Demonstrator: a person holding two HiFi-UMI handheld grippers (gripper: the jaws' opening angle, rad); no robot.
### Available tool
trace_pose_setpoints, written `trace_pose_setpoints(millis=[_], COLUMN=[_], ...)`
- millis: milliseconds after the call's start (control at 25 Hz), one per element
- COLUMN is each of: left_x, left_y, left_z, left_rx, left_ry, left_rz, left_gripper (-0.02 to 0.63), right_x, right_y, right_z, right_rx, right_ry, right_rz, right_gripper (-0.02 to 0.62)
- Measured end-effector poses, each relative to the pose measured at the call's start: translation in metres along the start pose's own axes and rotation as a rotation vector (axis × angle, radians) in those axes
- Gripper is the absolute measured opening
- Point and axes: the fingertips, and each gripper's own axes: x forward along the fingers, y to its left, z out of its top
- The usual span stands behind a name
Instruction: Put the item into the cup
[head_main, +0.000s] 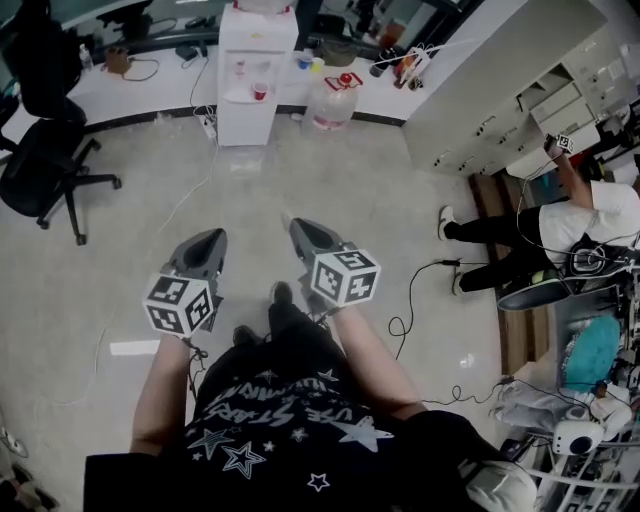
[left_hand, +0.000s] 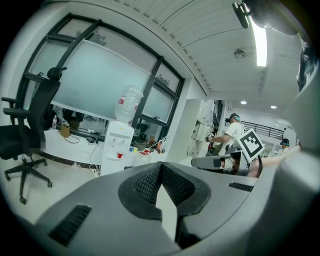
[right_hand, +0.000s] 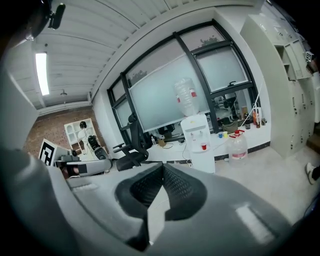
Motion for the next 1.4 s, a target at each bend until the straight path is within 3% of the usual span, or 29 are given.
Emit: trace_pose_setpoints(millis=[200,600,1400], left_x=[0.007,0.043,0.200], left_y=[0.001,0.019,0.046], left_z=[-0.012,0.000,0.044], left_rx=[-0.008,-0.007,-0.050], left_ry=[0.016,0.034,0.083], left_rz=[0.005,0.072,0.139], left_gripper=[0.006,0.006,0.006], right_x=[0.004,0.041,0.125], right_y=[-0.009,-0.044,-0.186], right_z=[-0.011,0.000,0.072], right_rx=[0.009,0.024,0.093], right_ry=[0.014,0.062,0.115], right_rz=[0.006,0.062,0.095], right_gripper=[0.000,0.000,0.000])
